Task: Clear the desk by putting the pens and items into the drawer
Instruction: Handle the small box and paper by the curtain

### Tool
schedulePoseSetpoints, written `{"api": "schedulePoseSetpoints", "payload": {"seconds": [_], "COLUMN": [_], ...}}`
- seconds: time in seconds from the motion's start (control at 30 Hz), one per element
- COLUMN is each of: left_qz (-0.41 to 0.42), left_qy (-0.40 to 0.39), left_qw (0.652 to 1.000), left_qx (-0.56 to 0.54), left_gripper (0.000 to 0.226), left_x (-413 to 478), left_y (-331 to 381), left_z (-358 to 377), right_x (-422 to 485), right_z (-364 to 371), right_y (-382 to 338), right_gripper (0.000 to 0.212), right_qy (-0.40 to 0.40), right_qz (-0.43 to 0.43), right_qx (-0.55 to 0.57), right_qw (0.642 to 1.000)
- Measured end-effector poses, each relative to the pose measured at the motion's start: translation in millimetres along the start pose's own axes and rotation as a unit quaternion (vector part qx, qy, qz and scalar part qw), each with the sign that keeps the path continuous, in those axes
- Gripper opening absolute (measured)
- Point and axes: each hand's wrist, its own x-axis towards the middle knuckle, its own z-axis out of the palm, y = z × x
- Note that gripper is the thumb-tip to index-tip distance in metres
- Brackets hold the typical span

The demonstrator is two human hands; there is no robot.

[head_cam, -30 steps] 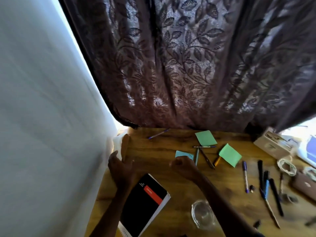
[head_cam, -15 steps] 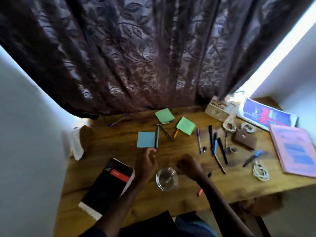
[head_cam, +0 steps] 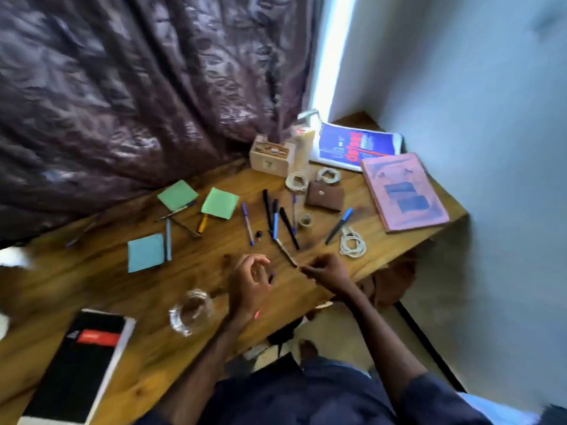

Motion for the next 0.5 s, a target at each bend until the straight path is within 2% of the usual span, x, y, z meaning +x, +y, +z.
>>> {"api": "schedulePoseSetpoints", "payload": {"seconds": [0.13,0.27,0.4,0.5], "left_qz": [-0.051,-0.165,-0.274,-0.333], "left_qy": [-0.077,-0.150,-0.246,-0.289], "left_qw": [0.996,0.974,0.919,0.879], "left_qx": [-0.005,-0.050,-0.143,-0.183], "left_gripper": [0.020,0.016,0.017,0.014], "left_x": [-14,-22,-30,-37], "left_y": [46,78,98,103], "left_z": [62,113,141,162], "right_x": [-10,-13,-12,-11], "right_z": [-54,-95,-109,-115], "right_y": [40,85,119,138], "right_gripper": [0.040,0.036,0.027,0.027], "right_qy": [0.020,0.058,0.113,0.110], "right_qz": [0.063,0.119,0.215,0.262], "right_qx": [0.096,0.203,0.357,0.444], "right_qw": [0.993,0.970,0.902,0.849]}}
